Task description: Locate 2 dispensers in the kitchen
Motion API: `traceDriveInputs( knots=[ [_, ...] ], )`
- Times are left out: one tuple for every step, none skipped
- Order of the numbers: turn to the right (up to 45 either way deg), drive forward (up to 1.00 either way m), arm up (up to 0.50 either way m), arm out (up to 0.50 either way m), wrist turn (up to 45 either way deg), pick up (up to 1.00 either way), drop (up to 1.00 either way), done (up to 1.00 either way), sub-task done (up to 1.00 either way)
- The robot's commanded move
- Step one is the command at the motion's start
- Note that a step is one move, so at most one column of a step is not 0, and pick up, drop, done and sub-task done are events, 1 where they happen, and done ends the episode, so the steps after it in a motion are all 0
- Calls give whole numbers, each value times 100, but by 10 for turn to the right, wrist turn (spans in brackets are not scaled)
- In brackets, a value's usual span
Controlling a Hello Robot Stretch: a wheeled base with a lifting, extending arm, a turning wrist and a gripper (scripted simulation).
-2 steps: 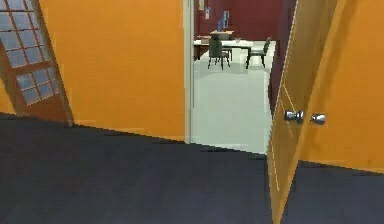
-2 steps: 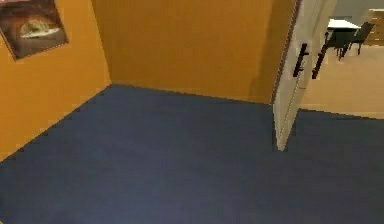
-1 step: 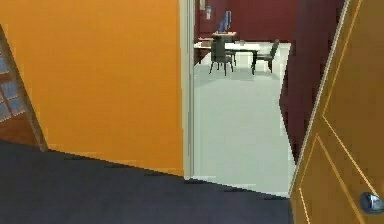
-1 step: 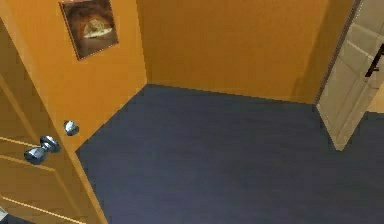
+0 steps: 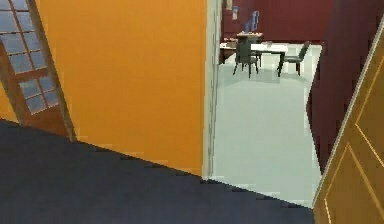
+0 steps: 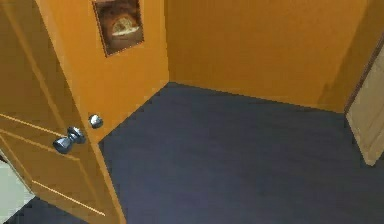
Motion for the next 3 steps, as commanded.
traceDriveInputs(
  knots=[
    [0, 35, 0, 0, 0, 0, 0, 0, 0],
    [-420, 0, 0, 0, 0, 0, 0, 0, 0],
    [0, 30, 0, 0, 0, 0, 0, 0, 0]
  ],
)
